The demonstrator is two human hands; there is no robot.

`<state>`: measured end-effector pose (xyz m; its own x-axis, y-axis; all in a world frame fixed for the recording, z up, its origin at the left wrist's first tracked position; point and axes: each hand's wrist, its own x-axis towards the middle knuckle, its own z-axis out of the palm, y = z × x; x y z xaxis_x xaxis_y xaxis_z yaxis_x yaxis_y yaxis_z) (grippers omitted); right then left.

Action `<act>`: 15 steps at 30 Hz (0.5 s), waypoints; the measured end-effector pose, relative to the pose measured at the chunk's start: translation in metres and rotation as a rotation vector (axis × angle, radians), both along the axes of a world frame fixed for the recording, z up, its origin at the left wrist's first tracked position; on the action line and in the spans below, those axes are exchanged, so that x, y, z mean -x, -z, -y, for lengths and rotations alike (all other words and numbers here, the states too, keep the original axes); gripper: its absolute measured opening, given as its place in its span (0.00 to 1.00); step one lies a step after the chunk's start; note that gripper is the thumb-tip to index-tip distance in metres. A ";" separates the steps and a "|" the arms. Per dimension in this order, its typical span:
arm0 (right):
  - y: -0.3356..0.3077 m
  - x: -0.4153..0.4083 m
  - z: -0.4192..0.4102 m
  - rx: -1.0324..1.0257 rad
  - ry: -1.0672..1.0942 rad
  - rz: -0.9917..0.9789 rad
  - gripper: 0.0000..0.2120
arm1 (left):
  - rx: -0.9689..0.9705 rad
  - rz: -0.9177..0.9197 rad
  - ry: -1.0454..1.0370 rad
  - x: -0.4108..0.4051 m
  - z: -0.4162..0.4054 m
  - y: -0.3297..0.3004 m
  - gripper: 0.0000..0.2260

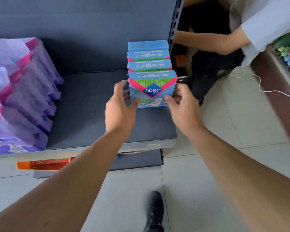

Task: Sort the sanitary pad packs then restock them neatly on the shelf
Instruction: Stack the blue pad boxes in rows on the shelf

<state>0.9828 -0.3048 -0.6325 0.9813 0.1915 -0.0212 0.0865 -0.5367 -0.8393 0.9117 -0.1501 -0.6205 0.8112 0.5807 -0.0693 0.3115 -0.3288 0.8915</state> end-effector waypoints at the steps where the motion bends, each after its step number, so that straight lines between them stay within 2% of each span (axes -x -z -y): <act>1: 0.002 -0.001 0.000 0.003 0.000 0.006 0.13 | 0.000 -0.006 0.002 -0.002 -0.001 0.003 0.20; 11: 0.014 -0.021 -0.006 0.056 -0.008 0.033 0.12 | -0.033 -0.011 0.002 -0.022 -0.010 0.019 0.20; 15: 0.013 -0.025 -0.009 0.088 -0.088 -0.001 0.19 | -0.078 -0.059 0.039 -0.027 -0.014 0.024 0.26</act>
